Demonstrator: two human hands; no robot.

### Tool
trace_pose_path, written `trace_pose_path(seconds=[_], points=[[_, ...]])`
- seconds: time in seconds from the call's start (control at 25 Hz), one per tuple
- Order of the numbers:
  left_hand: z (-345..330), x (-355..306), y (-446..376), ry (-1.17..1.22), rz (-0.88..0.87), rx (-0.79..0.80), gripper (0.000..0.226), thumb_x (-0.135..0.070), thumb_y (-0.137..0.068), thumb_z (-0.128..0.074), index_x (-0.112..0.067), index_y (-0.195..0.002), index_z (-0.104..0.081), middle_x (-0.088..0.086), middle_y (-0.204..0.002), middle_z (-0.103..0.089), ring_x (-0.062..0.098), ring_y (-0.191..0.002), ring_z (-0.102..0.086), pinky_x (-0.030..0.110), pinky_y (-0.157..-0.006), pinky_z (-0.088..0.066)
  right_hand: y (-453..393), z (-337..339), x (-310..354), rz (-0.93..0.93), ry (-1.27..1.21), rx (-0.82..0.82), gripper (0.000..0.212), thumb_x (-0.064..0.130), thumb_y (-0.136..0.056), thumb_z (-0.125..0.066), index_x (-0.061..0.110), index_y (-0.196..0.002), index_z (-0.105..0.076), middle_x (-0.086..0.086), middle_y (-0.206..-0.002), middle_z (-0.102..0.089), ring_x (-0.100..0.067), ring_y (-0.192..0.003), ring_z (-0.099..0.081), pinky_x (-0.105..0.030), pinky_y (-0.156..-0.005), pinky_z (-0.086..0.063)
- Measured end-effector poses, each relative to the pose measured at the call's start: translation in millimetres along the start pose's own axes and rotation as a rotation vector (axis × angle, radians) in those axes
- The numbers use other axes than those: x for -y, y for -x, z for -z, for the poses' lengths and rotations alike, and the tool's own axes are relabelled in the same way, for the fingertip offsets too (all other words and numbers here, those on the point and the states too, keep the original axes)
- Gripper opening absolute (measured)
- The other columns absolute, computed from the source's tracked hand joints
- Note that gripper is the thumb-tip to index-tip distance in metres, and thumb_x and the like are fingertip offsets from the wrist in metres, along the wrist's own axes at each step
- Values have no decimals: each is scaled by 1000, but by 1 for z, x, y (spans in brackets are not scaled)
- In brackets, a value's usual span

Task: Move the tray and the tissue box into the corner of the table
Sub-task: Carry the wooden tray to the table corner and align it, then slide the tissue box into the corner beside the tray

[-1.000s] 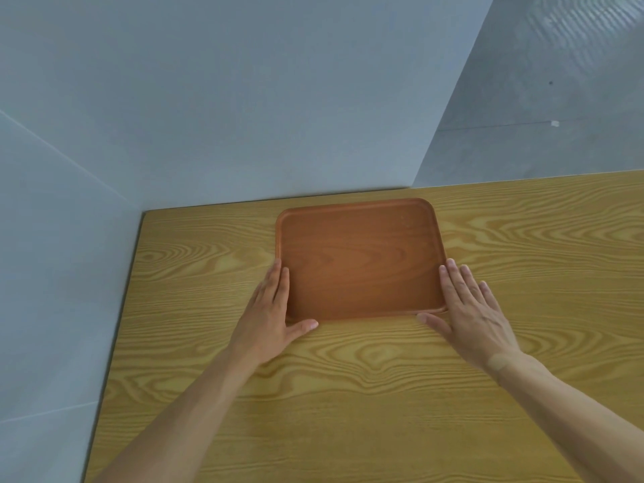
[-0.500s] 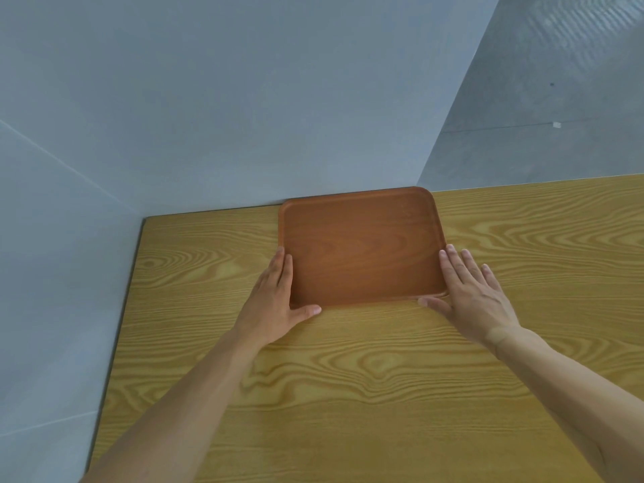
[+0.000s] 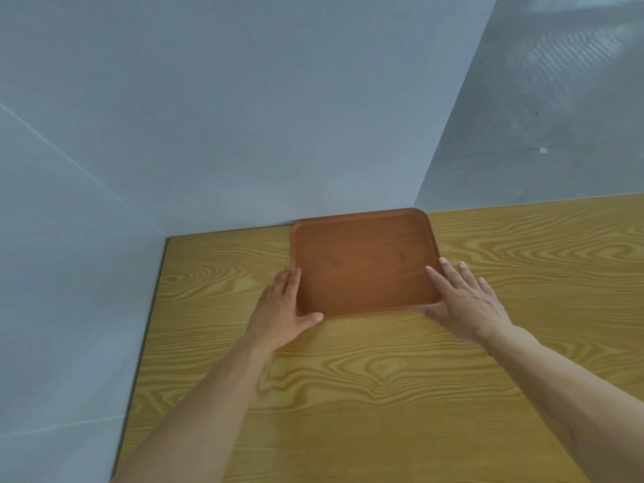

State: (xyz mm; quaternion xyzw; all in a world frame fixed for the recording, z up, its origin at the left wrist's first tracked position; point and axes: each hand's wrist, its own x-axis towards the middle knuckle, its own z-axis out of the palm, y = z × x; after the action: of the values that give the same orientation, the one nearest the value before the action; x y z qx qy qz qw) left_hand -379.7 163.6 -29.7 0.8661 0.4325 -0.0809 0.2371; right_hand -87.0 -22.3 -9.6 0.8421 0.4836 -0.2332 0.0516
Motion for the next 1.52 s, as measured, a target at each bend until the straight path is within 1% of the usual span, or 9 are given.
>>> trace_pose_path(seconds=[0.12, 0.2, 0.32, 0.4, 0.72, 0.88, 1.04, 1.32, 1.52], points=[[22, 0, 14, 68, 50, 105, 104, -68, -82, -60, -27, -159, -4, 5, -167, -13, 24, -152, -15, 43, -120, -23, 19, 23, 18, 6, -7, 21, 70, 60, -98, -44, 32, -159, -26, 6, -170, -11, -21, -157, 0, -47, -126, -13], [41, -2, 22, 115, 27, 165, 95, -67, -80, -62, -31, -157, -19, 4, -161, -31, 23, -146, -31, 42, -113, -34, 37, 38, 29, 20, -41, 8, 62, 57, -99, -45, 31, -155, -37, 7, -166, -30, -18, -155, -16, -44, -122, -24], [75, -8, 35, 98, -29, 155, 84, -69, -81, -60, -28, -151, -37, 3, -157, -39, 22, -143, -37, 41, -111, -33, 69, 61, 47, 28, -82, -68, 54, 57, -98, -46, 30, -144, -52, 7, -150, -52, -16, -138, -46, -40, -107, -41], [96, -14, 42, 79, -71, 146, 80, -69, -81, -60, -27, -148, -43, 0, -156, -41, 20, -142, -38, 41, -112, -33, 88, 77, 56, 27, -100, -108, 51, 59, -97, -47, 31, -139, -57, 7, -142, -58, -17, -128, -54, -39, -100, -44], [146, -62, 88, 64, -249, 109, 68, -77, -77, -55, -34, -130, -56, -11, -140, -54, 9, -122, -53, 33, -98, -44, 163, 108, 66, 56, -129, -250, 44, 59, -96, -48, 32, -128, -65, 10, -130, -65, -15, -116, -61, -35, -91, -48], [150, -99, 108, 49, -338, 101, 71, -80, -75, -50, -35, -129, -55, -17, -133, -52, 4, -120, -50, 28, -94, -41, 203, 109, 41, 36, -104, -299, 38, 56, -97, -50, 34, -123, -66, 11, -128, -67, -14, -115, -62, -34, -90, -49], [137, -151, 122, 22, -440, 82, 67, -73, -81, -54, -30, -133, -56, -12, -135, -54, 5, -121, -51, 30, -102, -42, 252, 103, -5, -47, -83, -319, 40, 56, -97, -49, 34, -127, -64, 9, -133, -65, -17, -120, -60, -35, -94, -47], [82, -276, 162, -68, -594, 141, 68, -74, -82, -49, -28, -131, -59, -12, -131, -58, 8, -114, -56, 36, -101, -46, 355, 72, -112, -230, -139, -313, 41, 57, -98, -47, 35, -129, -62, 10, -135, -63, -17, -120, -60, -34, -94, -47], [33, -366, 188, -178, -709, 209, 59, -63, -91, -53, -25, -136, -56, -8, -138, -55, 14, -126, -51, 35, -106, -40, 430, 41, -185, -385, -238, -326, 41, 55, -97, -50, 32, -128, -64, 9, -134, -66, -16, -119, -62, -35, -95, -49]])
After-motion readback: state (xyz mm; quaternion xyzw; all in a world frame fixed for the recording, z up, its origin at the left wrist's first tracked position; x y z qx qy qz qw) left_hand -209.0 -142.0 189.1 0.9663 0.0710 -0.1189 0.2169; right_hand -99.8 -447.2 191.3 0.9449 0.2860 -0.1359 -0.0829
